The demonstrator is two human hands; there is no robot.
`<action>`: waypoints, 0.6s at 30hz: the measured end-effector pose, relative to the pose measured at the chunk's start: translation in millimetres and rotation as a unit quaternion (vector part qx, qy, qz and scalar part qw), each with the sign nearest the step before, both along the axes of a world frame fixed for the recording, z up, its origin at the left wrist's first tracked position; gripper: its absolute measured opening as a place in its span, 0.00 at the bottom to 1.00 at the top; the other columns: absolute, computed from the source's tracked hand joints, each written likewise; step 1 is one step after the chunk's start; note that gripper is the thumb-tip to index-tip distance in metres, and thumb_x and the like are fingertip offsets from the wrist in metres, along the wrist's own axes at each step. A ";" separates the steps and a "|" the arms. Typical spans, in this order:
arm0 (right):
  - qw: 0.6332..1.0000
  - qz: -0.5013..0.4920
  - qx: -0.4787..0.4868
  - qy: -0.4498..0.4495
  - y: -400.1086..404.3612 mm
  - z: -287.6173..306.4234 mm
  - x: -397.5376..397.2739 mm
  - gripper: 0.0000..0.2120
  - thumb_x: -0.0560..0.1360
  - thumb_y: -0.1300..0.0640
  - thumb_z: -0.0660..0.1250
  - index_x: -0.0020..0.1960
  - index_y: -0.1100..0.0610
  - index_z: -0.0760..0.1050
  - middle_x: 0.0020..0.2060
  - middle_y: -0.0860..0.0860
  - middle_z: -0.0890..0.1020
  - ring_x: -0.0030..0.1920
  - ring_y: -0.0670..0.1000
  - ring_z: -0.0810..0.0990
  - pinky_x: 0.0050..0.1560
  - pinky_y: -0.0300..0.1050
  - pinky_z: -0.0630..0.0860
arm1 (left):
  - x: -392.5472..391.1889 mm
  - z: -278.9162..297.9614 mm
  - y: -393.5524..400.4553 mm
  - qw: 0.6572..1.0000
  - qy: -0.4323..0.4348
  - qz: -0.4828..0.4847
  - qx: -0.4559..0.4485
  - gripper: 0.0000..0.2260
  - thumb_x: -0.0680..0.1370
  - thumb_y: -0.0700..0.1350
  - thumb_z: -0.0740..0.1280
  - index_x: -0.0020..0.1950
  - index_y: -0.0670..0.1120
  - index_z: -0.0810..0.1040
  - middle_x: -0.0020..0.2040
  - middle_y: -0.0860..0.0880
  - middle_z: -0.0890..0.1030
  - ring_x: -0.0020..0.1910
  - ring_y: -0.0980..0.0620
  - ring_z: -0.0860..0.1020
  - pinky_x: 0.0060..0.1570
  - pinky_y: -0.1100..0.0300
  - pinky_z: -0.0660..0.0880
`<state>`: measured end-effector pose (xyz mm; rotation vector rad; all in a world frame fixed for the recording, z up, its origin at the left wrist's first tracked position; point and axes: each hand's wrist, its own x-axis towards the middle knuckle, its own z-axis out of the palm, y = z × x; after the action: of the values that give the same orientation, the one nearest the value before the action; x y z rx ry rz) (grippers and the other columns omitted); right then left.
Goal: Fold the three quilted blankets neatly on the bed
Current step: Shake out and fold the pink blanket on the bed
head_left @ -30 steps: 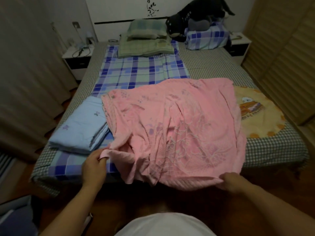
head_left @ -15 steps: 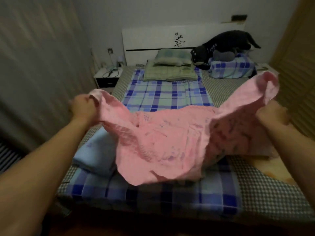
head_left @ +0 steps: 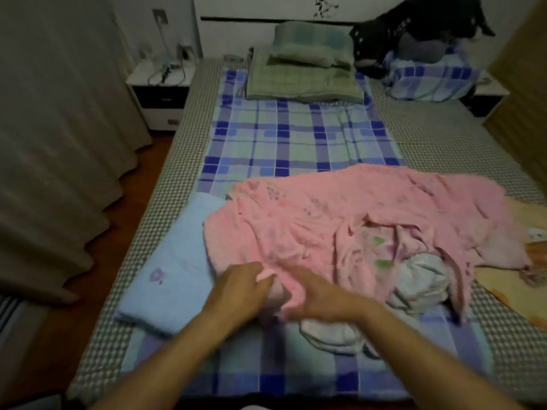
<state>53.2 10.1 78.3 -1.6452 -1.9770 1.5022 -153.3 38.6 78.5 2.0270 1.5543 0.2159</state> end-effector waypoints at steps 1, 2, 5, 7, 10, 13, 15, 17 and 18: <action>0.999 -0.001 0.010 0.049 -1.0 1.9 -41.1 0.18 0.73 0.54 0.74 0.60 0.44 0.73 0.58 0.35 0.75 0.58 0.26 0.70 0.63 0.31 0.66 | 4.1 16.4 0.1 0.995 -0.094 -0.016 0.002 0.11 0.77 0.53 0.67 0.40 0.48 0.71 0.41 0.48 0.82 0.42 0.49 0.80 0.40 0.57 0.73; 0.994 -0.050 0.049 0.080 1.3 4.2 -69.2 0.07 0.77 0.51 0.70 0.52 0.44 0.74 0.53 0.33 0.76 0.52 0.22 0.70 0.59 0.29 0.67 | 4.1 31.8 4.2 0.979 -0.203 -0.029 0.002 0.08 0.75 0.52 0.70 0.45 0.51 0.73 0.43 0.52 0.81 0.43 0.54 0.79 0.43 0.59 0.75; 0.917 -0.345 0.122 0.159 22.0 31.1 -75.8 0.18 0.73 0.36 0.68 0.40 0.51 0.78 0.33 0.39 0.82 0.37 0.34 0.78 0.41 0.31 0.73 | -18.5 26.3 51.7 0.906 -0.418 -0.068 0.012 0.30 0.70 0.50 0.76 0.69 0.54 0.69 0.64 0.56 0.74 0.63 0.57 0.74 0.63 0.66 0.70; 0.866 -0.454 0.118 0.175 38.6 58.0 -55.2 0.10 0.75 0.47 0.70 0.42 0.53 0.79 0.33 0.37 0.83 0.36 0.37 0.80 0.38 0.28 0.73 | -28.8 -6.5 92.1 0.925 -0.350 -0.119 -0.083 0.45 0.66 0.55 0.79 0.78 0.57 0.58 0.74 0.55 0.65 0.73 0.58 0.65 0.70 0.64 0.65; 0.875 -0.438 0.143 0.151 52.4 126.9 -25.7 0.08 0.75 0.50 0.70 0.50 0.53 0.81 0.41 0.39 0.85 0.45 0.36 0.82 0.50 0.31 0.77 | -15.9 -48.7 128.1 0.935 -0.107 -0.328 -0.085 0.30 0.67 0.66 0.71 0.66 0.60 0.70 0.64 0.54 0.75 0.65 0.52 0.74 0.66 0.52 0.70; 0.806 -0.513 0.222 0.194 63.5 177.0 2.9 0.24 0.64 0.36 0.77 0.48 0.54 0.81 0.45 0.49 0.85 0.50 0.50 0.84 0.58 0.49 0.79 | -3.8 -67.1 152.3 0.918 0.028 -0.394 -0.028 0.20 0.69 0.68 0.62 0.54 0.58 0.74 0.53 0.57 0.80 0.58 0.54 0.77 0.72 0.47 0.59; 0.697 -0.597 0.314 0.243 69.4 205.5 19.3 0.20 0.67 0.40 0.75 0.48 0.54 0.77 0.41 0.48 0.84 0.46 0.48 0.84 0.56 0.52 0.81 | -12.5 -67.8 172.2 0.937 0.022 -0.349 0.012 0.16 0.69 0.64 0.64 0.50 0.56 0.73 0.48 0.58 0.79 0.55 0.57 0.77 0.72 0.49 0.58; 0.628 -0.648 0.363 0.234 77.6 226.5 27.4 0.08 0.78 0.47 0.67 0.49 0.51 0.74 0.40 0.41 0.81 0.41 0.37 0.82 0.51 0.41 0.81 | -25.6 -58.4 183.4 0.952 0.011 -0.304 0.029 0.13 0.70 0.59 0.66 0.47 0.54 0.70 0.44 0.56 0.77 0.49 0.53 0.78 0.61 0.55 0.68; 0.616 -0.659 0.376 0.213 84.3 231.5 30.0 0.06 0.80 0.49 0.64 0.50 0.51 0.73 0.41 0.39 0.79 0.39 0.32 0.81 0.47 0.33 0.79 | -33.3 -48.0 183.0 0.961 -0.011 -0.274 0.032 0.12 0.70 0.56 0.66 0.47 0.54 0.69 0.43 0.56 0.76 0.46 0.50 0.77 0.51 0.57 0.72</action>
<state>83.1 94.4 309.7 -1.4047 -0.4760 0.2740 -186.6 221.6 30.4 2.4048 0.9279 0.0710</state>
